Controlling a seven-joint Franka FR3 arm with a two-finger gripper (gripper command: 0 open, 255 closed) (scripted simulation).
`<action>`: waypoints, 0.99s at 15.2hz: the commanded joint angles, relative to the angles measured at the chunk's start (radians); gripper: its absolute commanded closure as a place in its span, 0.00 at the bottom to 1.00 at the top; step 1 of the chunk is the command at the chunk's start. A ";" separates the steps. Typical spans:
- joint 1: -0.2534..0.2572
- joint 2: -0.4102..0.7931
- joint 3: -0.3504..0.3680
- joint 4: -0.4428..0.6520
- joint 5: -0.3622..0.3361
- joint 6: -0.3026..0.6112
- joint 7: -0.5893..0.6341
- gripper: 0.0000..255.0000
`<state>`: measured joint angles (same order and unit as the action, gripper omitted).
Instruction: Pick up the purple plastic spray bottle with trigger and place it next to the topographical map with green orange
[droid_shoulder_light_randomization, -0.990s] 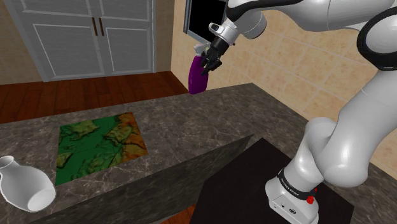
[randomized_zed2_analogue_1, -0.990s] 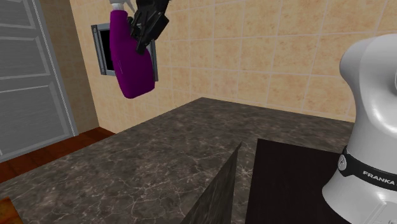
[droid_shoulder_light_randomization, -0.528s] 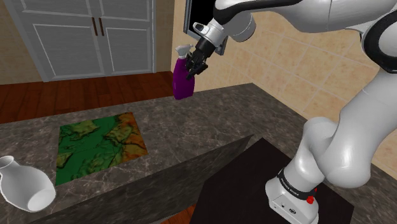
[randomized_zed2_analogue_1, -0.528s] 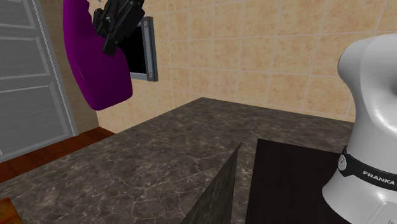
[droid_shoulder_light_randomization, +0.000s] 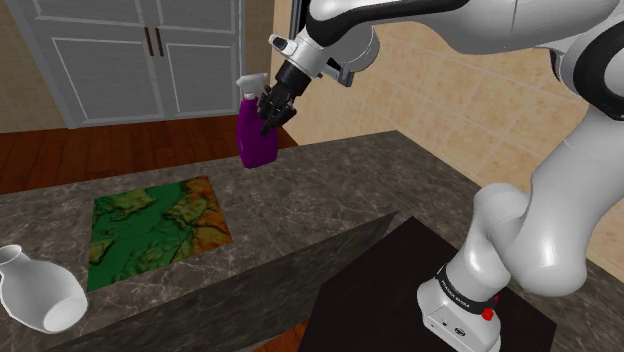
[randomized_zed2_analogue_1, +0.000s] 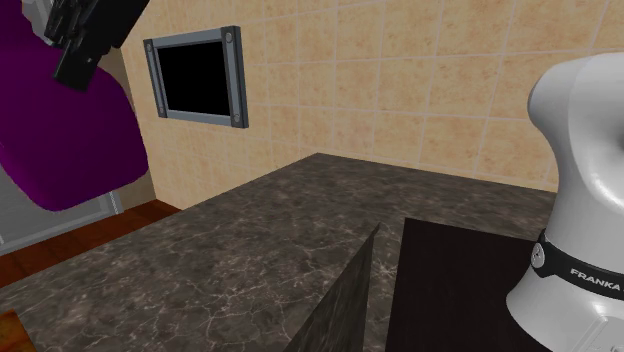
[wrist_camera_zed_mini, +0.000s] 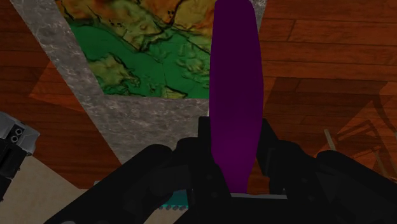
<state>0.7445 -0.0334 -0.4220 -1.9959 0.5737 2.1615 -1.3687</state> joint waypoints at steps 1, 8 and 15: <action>0.021 0.015 0.022 0.011 0.003 0.024 0.037 1.00; 0.093 0.116 0.093 0.115 0.011 0.081 0.169 1.00; 0.158 0.255 0.145 0.281 0.000 0.107 0.305 1.00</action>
<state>0.8929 0.2027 -0.2835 -1.7389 0.5770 2.2648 -1.0847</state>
